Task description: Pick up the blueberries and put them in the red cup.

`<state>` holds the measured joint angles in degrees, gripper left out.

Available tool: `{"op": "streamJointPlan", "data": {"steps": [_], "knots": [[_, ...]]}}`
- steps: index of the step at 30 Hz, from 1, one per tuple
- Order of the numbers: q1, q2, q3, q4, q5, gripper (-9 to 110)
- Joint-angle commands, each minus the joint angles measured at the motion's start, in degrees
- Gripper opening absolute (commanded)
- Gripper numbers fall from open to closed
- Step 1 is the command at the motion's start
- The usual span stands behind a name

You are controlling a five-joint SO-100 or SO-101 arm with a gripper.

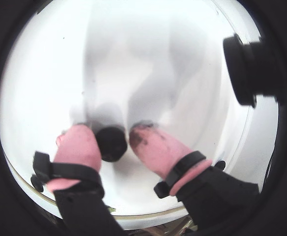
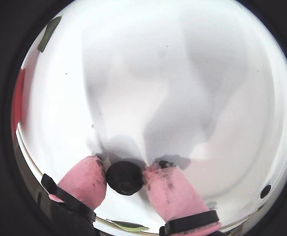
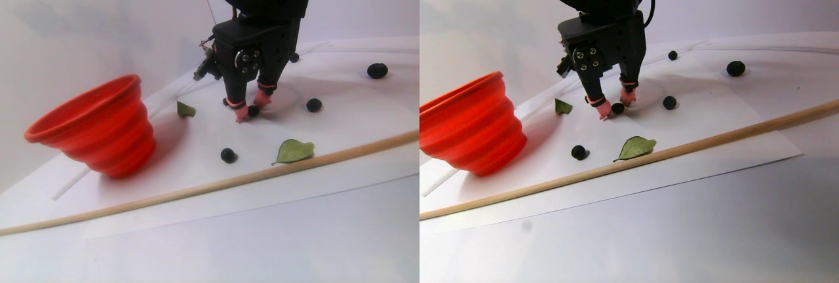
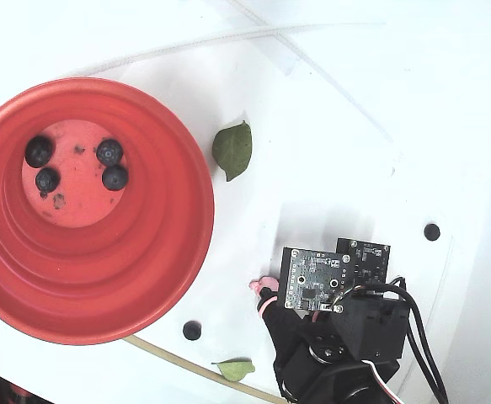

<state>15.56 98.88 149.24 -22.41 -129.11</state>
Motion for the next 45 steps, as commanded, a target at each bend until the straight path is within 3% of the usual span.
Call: {"op": "streamJointPlan", "data": {"steps": [1, 11, 45], "knots": [[-1.58, 0.18, 0.53, -0.62, 0.53, 12], [-1.93, 3.25, 1.32, 1.58, 1.67, 11], [-15.12, 30.41, -4.22, 30.32, 10.72, 11]]}}
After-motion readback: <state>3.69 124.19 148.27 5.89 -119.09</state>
